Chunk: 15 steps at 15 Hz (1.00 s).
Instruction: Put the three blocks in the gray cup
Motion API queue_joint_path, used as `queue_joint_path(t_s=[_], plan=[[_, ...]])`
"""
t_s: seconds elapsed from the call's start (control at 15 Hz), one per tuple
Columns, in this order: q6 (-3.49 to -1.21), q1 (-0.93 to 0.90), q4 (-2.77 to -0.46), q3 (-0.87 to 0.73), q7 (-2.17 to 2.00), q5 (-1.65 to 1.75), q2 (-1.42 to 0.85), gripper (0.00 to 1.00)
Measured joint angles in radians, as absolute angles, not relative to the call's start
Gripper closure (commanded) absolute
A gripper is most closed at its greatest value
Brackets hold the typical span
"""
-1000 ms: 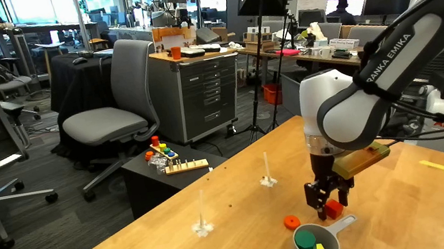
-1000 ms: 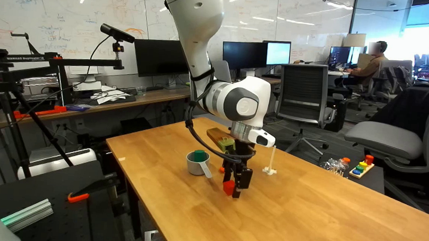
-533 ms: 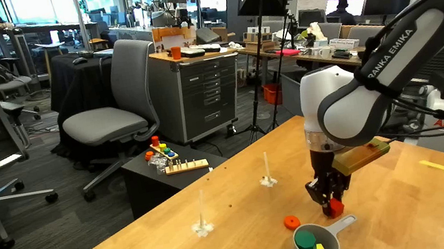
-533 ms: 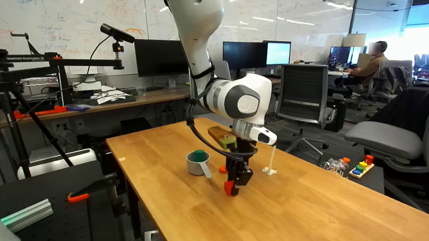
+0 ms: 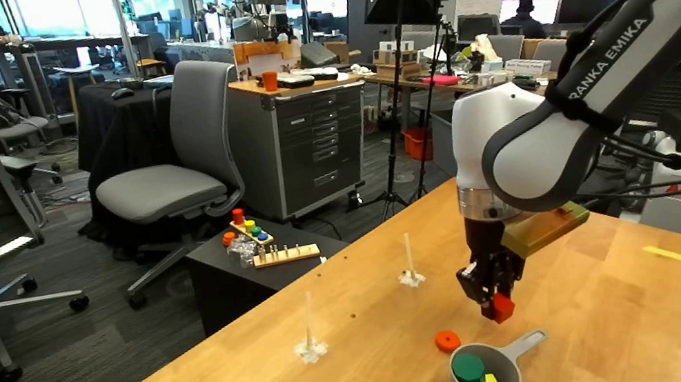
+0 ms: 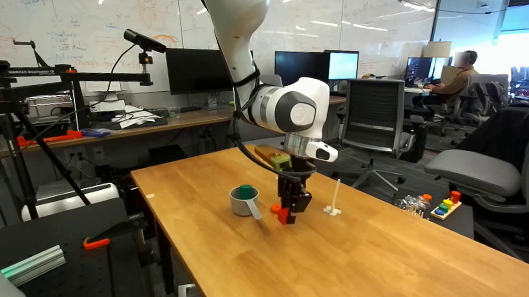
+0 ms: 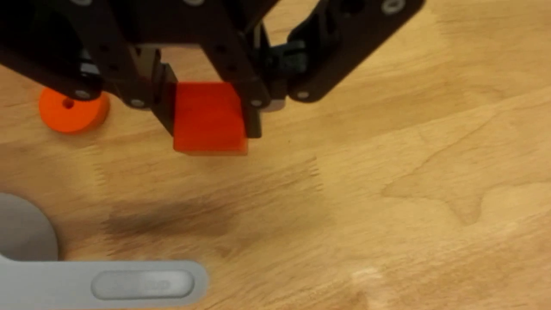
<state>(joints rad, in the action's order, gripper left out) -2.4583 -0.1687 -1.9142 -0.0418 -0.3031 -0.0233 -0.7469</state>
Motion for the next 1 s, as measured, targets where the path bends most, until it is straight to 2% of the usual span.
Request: queue_joint_path(t_s=[0.67,1.0], plan=[[-2.446,-0.174,-1.916,0.101,-0.286,-0.100,-0.653,0.88],[-2.417,-0.174,-1.919,0.121,-0.281,-0.135,-0.640,0.88]])
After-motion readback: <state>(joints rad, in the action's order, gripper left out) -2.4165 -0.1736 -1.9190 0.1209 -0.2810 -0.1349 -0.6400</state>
